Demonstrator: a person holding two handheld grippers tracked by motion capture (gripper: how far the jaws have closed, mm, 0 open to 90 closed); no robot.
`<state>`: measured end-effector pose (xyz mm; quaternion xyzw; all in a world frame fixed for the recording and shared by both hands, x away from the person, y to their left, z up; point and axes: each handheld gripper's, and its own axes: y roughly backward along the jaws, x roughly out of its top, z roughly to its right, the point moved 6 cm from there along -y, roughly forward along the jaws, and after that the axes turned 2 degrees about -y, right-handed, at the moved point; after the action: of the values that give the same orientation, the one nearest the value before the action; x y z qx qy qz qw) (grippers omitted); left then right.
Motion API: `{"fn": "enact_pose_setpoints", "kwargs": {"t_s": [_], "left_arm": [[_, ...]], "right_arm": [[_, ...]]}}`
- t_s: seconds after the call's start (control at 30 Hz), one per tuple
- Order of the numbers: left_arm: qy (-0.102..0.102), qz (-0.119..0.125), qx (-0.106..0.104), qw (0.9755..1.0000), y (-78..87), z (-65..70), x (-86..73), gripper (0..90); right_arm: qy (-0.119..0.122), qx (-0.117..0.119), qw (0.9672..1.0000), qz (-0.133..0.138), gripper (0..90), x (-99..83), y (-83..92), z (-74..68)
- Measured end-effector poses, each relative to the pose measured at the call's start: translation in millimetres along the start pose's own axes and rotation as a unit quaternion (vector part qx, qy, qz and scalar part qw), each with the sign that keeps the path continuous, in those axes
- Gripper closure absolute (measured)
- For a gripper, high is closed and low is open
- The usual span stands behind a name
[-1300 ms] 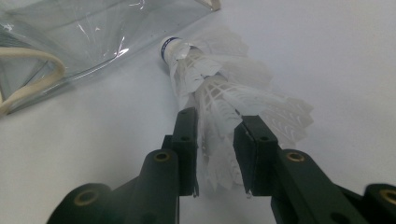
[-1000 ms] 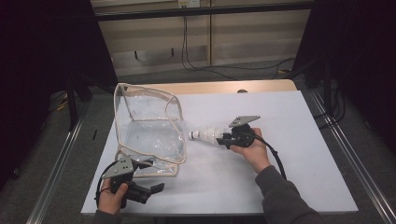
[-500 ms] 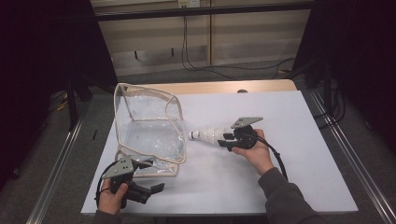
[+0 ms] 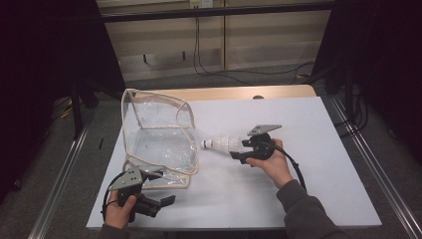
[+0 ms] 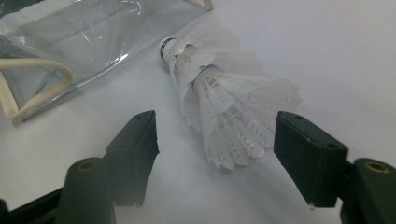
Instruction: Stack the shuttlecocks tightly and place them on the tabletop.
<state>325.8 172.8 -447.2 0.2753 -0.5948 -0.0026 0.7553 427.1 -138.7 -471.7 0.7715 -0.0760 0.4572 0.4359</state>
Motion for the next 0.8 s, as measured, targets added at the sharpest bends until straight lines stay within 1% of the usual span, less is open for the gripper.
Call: {"fn": "enact_pose_setpoints", "kwargs": {"t_s": [0.33, 0.37, 0.4, 0.53, 0.7, 0.8], "left_arm": [[0.001, 0.0, 0.0, 1.0, -0.1, 0.0, 0.0, 3.6], [0.001, 0.001, 0.0, 1.0, -0.1, 0.0, 0.1, 3.6], [0.001, 0.001, 0.0, 1.0, -0.1, 0.0, 0.1, 3.5], [0.001, 0.001, 0.0, 1.0, -0.1, 0.2, 0.1, 3.5], [0.001, 0.001, -0.001, 1.0, -0.1, 0.0, 0.1, 3.6], [0.001, 0.001, 0.0, 1.0, -0.1, 0.0, 0.1, 3.5]], "right_arm": [[-0.013, 0.001, 0.9999, 0.004, 16.3, 0.6, 0.0, -1.0], [-0.015, 0.004, 0.9999, 0.005, 16.0, 0.6, -0.4, -1.5], [-0.016, 0.002, 0.9999, 0.006, 15.6, 0.7, -0.6, -1.6], [-0.026, 0.004, 0.9996, 0.011, 11.3, 1.6, -2.9, -2.4], [-0.024, 0.002, 0.9997, 0.007, 5.9, 1.0, -7.8, -3.9], [-0.025, 0.001, 0.9997, 0.007, 4.8, 0.3, -10.5, -4.3]]}}
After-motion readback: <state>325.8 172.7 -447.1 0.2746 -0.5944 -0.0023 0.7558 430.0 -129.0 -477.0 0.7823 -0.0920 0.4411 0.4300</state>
